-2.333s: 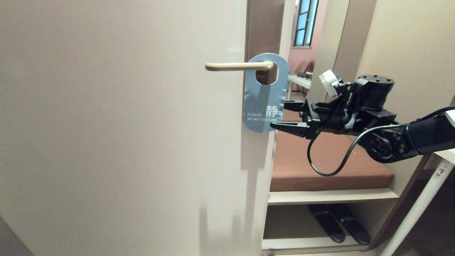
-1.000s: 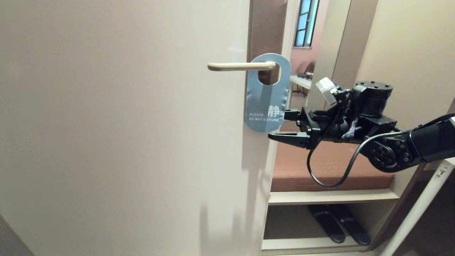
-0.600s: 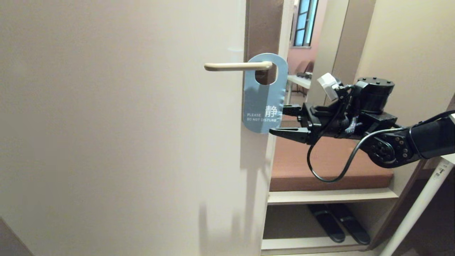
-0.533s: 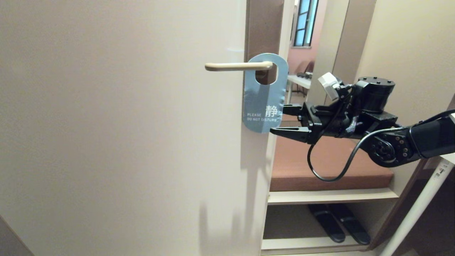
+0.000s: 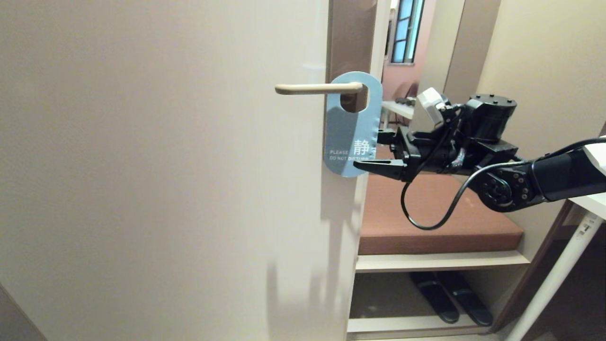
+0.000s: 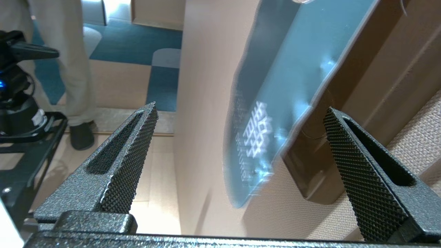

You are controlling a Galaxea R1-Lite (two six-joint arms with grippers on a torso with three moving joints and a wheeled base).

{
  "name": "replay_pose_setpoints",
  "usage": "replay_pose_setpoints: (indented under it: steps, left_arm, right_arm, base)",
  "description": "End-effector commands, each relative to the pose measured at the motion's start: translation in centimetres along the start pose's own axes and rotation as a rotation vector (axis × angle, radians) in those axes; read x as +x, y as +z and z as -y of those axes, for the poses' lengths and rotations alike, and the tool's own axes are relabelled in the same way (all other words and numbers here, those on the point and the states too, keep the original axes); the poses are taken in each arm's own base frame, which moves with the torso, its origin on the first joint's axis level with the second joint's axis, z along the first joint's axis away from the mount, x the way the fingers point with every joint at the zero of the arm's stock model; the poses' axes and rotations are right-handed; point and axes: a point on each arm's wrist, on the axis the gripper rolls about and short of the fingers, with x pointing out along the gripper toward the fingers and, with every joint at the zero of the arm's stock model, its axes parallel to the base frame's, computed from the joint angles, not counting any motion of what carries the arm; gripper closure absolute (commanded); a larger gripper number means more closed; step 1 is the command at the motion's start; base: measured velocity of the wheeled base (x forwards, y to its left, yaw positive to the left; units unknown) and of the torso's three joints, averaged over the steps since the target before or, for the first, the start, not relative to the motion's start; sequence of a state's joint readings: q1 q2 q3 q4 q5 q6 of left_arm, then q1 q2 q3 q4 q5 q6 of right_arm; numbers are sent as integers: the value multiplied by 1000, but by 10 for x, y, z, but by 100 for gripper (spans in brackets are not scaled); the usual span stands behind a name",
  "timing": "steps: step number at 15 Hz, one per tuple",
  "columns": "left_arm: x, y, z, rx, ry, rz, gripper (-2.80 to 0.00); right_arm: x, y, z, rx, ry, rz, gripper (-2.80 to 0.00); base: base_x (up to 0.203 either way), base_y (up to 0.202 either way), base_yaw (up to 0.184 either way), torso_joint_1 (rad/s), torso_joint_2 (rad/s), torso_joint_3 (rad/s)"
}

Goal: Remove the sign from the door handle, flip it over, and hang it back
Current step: Take down the sign

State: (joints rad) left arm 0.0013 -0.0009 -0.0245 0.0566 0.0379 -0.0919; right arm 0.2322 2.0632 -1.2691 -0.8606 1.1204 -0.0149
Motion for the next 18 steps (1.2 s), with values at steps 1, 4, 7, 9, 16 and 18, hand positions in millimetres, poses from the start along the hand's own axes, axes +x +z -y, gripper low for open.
replay_pose_setpoints:
  steps: [1, 4, 7, 9, 16, 18]
  left_arm:
    - [0, 0, 0, -2, 1, -1, 0]
    - [0, 0, 0, 0, 1, -2, 0]
    - [0, 0, 0, 0, 2, -1, 0]
    - [0, 0, 0, -1, 1, -1, 0]
    - [0, 0, 0, -2, 2, -1, 0]
    - [0, 0, 0, -2, 2, -1, 0]
  right_arm:
    - [3, -4, 3, 1, 5, -1, -280]
    - [4, -6, 3, 4, 8, -2, -280]
    - [6, -7, 1, 10, 14, -4, -280]
    - [9, -8, -1, 12, 22, -4, -280]
    - [20, -7, -9, 17, 54, -2, -280]
    - [22, -7, -10, 18, 58, -2, -280]
  base:
    - [0, 0, 0, 0, 0, 0]
    - [0, 0, 0, 0, 0, 0]
    - [0, 0, 0, 0, 0, 0]
    - [0, 0, 0, 0, 0, 0]
    - [0, 0, 0, 0, 0, 0]
    - [0, 0, 0, 0, 0, 0]
